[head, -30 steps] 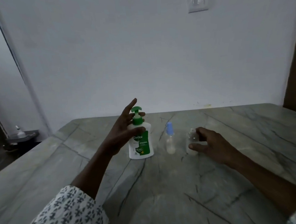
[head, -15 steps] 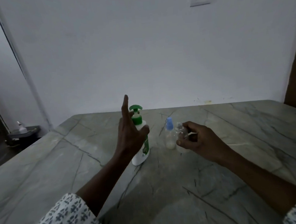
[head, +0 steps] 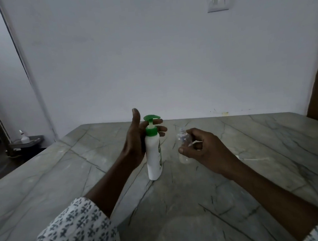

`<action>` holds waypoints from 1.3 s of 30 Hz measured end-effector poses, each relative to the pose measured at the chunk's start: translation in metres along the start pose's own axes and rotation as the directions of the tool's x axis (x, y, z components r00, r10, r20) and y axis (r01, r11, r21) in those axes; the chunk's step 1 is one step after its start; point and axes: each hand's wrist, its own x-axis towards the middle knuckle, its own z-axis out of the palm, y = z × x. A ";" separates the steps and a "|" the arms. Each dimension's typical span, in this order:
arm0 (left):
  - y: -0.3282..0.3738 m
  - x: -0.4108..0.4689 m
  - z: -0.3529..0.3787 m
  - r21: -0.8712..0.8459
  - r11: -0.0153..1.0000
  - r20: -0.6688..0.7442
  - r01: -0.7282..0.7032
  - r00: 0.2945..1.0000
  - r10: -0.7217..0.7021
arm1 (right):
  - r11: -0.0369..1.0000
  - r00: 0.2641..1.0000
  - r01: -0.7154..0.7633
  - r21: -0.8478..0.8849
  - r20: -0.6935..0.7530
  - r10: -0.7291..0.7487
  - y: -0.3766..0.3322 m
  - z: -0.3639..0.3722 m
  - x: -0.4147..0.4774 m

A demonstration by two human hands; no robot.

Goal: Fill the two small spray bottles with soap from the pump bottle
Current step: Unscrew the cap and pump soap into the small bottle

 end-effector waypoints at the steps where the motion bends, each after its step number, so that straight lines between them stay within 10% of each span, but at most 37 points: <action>1: 0.005 0.003 0.003 0.014 1.000 0.021 0.002 1.000 -0.002 | 1.000 1.000 0.008 -0.009 -0.005 -0.008 -0.004 0.001 0.002; 16: -0.006 0.006 0.023 0.016 0.997 -0.154 -0.082 0.985 0.083 | 0.980 0.996 0.054 -0.193 -0.059 -0.067 -0.027 0.002 0.025; 39: 0.004 -0.004 0.029 0.097 0.995 0.037 0.012 0.999 -0.016 | 0.970 0.993 0.087 -0.227 -0.060 -0.103 -0.030 -0.005 0.014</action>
